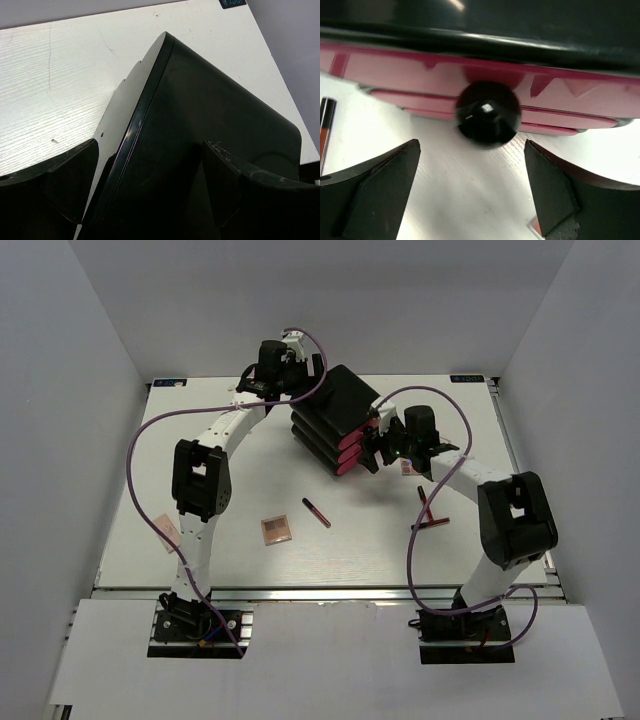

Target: Organize the makeup

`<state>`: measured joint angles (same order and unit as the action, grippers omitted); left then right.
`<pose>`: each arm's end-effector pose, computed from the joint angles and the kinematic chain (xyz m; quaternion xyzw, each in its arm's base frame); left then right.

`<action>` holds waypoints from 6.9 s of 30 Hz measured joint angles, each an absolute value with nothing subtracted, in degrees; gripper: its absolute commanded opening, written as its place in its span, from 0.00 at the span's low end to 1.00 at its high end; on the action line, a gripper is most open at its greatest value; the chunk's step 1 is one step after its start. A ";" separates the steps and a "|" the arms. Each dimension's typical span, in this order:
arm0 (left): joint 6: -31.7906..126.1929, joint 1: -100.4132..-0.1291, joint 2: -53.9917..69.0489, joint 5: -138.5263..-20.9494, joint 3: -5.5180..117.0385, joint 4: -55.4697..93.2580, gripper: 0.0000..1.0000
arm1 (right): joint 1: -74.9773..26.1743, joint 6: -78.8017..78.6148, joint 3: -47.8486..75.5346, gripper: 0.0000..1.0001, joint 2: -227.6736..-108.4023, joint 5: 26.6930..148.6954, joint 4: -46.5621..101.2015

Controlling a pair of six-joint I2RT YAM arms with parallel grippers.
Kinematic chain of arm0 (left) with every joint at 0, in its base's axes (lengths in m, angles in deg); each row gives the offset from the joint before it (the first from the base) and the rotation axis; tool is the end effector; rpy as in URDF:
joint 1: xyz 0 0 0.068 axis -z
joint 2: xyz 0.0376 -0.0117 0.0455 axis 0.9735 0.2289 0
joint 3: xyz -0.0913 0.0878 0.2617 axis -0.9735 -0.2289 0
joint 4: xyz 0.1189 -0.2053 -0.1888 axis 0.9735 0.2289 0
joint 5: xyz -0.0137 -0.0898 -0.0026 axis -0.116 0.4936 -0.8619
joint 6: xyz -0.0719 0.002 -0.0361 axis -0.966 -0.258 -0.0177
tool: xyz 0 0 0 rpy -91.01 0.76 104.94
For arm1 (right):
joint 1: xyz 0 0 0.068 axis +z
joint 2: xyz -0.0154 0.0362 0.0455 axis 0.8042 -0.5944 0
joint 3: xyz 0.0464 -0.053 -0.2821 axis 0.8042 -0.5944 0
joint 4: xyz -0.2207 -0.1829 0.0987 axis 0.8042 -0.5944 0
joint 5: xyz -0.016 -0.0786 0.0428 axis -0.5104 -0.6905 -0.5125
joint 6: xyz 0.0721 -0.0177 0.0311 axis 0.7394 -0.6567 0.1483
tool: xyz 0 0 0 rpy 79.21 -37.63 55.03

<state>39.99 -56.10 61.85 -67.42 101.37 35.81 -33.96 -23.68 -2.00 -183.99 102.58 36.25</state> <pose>0.5716 -0.2417 0.2670 0.1074 0.8362 -0.3174 0.4342 0.4076 0.1732 0.1998 -0.3577 0.7716 0.1803 0.4942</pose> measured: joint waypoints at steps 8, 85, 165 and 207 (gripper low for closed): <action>39.25 -56.13 61.90 -67.42 101.37 35.81 0.92 | -33.96 -16.71 -0.65 0.59 -190.20 100.78 39.31; 11.80 -60.85 14.21 -90.96 49.22 71.10 0.83 | -60.14 -26.63 0.60 0.70 -175.55 106.97 5.37; 13.74 -89.09 10.95 -91.83 32.98 67.26 0.63 | -30.48 -90.28 0.25 0.63 -174.09 111.91 12.74; 29.77 -44.52 1.05 -79.79 37.83 24.66 0.00 | -52.23 -27.22 -11.99 0.04 -148.60 117.22 21.15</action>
<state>29.77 -44.52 1.05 -79.79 37.83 24.66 -52.23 -27.22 -11.99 -148.60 117.22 21.15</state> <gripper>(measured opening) 0.243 0.034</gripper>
